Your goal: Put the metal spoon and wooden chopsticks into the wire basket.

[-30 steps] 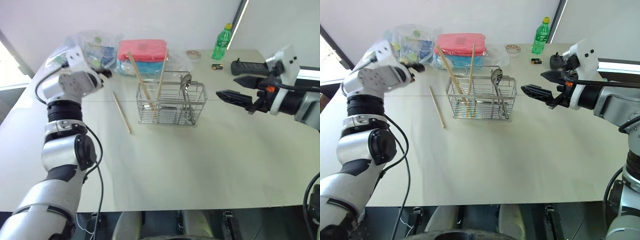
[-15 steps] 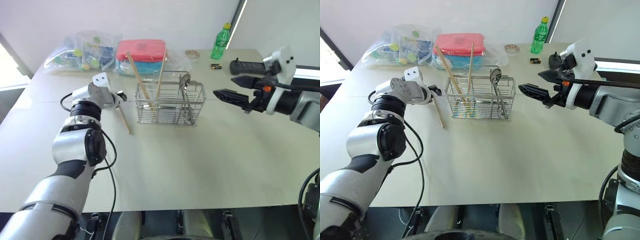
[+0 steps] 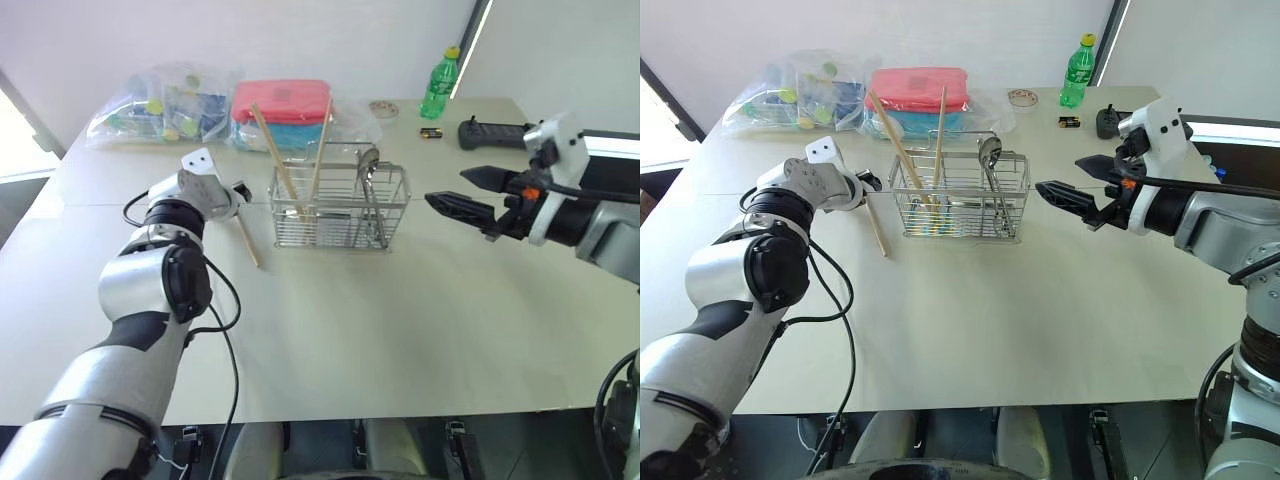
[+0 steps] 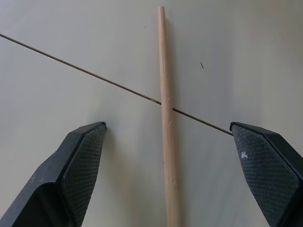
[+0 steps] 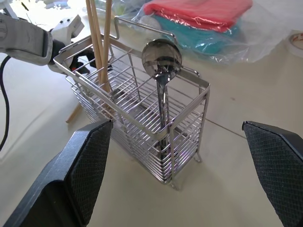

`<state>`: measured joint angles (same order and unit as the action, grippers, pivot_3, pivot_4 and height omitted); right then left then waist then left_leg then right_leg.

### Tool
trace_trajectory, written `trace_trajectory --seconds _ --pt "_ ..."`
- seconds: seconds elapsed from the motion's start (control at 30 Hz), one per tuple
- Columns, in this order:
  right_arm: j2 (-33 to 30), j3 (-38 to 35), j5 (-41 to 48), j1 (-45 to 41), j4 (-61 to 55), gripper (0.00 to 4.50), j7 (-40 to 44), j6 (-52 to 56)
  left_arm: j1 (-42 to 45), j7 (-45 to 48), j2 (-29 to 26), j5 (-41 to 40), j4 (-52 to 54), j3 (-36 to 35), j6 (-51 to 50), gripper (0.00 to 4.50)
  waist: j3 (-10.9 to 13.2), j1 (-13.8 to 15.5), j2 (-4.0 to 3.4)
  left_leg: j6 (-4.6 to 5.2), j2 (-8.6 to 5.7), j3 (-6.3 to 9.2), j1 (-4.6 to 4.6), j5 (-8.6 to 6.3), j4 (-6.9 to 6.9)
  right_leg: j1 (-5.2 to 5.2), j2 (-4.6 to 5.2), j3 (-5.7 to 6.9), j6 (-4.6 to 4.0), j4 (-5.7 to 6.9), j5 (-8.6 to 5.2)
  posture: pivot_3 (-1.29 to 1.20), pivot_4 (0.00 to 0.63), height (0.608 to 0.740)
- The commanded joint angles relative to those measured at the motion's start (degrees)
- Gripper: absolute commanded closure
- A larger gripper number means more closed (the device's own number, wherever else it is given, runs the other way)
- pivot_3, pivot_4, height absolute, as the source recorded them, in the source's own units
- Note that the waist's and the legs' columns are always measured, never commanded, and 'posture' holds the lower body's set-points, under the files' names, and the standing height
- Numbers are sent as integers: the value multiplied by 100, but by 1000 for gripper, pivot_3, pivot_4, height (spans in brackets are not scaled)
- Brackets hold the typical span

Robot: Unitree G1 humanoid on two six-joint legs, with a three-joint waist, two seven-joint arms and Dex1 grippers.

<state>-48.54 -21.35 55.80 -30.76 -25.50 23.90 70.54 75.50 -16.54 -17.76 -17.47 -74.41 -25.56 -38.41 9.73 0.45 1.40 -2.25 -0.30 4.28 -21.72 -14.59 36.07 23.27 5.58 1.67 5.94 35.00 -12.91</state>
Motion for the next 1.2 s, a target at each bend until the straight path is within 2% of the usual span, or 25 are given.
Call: trace_trajectory --seconds 0.03,0.07,0.23,0.3,0.33,0.67,0.9,1.07,1.2 --pt "-10 -287 131 -41 -209 0 -152 -66 144 -25 -47 82 -55 18 87 601 0 1 0 0 0 0 1 0 0 0 0 0 0 0 0 0 150 708" --pt "7 -302 161 -47 -207 0 -195 -65 144 -32 -41 74 -65 -3 82 896 0 5 0 0 0 0 2 0 0 -1 0 0 0 1 0 0 150 708" --pt "96 -364 318 -65 -249 0 -394 -86 159 30 17 191 -86 95 -96 3482 0 33 0 0 0 0 0 0 1 -3 0 0 0 0 0 0 150 708" --pt "145 -386 392 -71 -257 0 -473 -80 152 26 14 223 -85 107 -121 4310 0 31 0 0 0 1 -1 0 2 -4 1 1 0 -2 0 0 150 708" --pt "159 -392 424 -70 -262 0 -506 -74 149 26 11 236 -84 103 -130 4411 0 28 0 0 -1 1 -1 0 2 -4 1 1 0 -2 0 0 150 708" --pt "70 -319 481 -19 -228 0 -576 -134 283 167 -177 103 57 -76 59 4411 0 22 0 0 -1 1 1 0 0 -4 1 1 0 -1 0 0 150 708" --pt "-275 -194 358 -73 -102 0 -264 -159 287 844 -509 -72 739 -148 611 4411 1 8 1 0 0 0 -4 0 -1 2 1 1 0 -2 0 0 150 708" --pt "-637 -149 286 -98 109 0 43 -168 -124 2227 -647 -206 2394 122 1509 4411 1 14 0 -4 1 -1 -7 2 -3 4 1 1 -1 -4 0 0 150 708" --pt "-805 -136 243 -48 170 0 205 -180 -298 3197 -598 -685 4129 255 1551 4411 2 20 -1 -6 2 -2 -15 2 -3 5 2 0 -2 -12 0 0 150 708"
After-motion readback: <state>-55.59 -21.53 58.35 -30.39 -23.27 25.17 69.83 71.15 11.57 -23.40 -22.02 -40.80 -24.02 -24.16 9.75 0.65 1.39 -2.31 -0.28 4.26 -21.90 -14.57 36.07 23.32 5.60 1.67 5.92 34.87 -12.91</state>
